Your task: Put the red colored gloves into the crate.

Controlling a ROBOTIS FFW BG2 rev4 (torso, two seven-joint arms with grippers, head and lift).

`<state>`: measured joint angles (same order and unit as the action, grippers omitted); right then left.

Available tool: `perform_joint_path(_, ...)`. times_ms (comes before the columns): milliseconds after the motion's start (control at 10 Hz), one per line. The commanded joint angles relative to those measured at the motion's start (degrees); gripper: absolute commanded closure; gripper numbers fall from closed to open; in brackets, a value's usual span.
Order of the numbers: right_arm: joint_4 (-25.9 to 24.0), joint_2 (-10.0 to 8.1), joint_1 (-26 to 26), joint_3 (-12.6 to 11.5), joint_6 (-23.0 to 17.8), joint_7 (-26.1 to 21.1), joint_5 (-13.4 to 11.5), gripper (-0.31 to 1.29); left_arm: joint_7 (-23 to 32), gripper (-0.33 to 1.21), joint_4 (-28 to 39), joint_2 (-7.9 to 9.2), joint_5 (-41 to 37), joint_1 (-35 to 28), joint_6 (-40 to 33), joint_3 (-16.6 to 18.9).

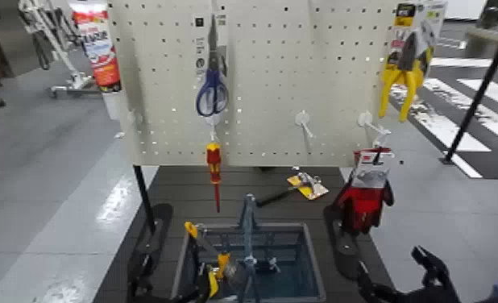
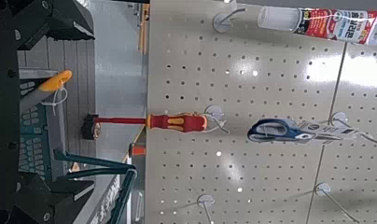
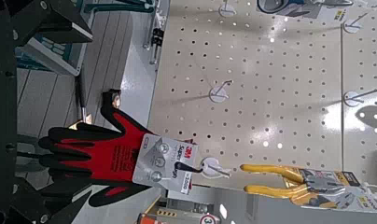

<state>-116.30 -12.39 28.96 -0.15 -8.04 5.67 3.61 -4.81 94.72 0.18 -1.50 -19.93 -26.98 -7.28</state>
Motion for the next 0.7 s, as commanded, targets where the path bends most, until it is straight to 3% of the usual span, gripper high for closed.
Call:
perform_joint_path(100, -0.24, 0.0, -0.05, -0.29, 0.22, 0.13, -0.27, 0.18, -0.02, 0.17, -0.06, -3.95, 0.01, 0.07, 0.0, 0.08)
perform_joint_path(300, -0.15, 0.08, -0.14, -0.29, 0.31, 0.31, -0.18, 0.18, -0.11, 0.17, -0.15, -4.04, 0.01, 0.07, 0.0, 0.08)
perform_joint_path(400, 0.29, 0.17, -0.22, -0.99, 0.31, 0.92, 2.46, 0.18, -0.11, 0.17, -0.24, -4.04, -0.08, 0.15, 0.0, 0.08)
perform_joint_path(600, -0.68, 0.35, -2.86, -2.93, 4.09, 4.09, 0.96, 0.17, -0.29, 0.17, -0.24, -4.04, -0.17, 0.24, 0.0, 0.34)
perform_joint_path(700, -0.59, 0.35, -4.88, -5.21, 6.72, 7.25, 2.02, 0.15, -0.38, 0.17, -0.32, -4.04, -0.26, 0.33, 0.0, 0.43)
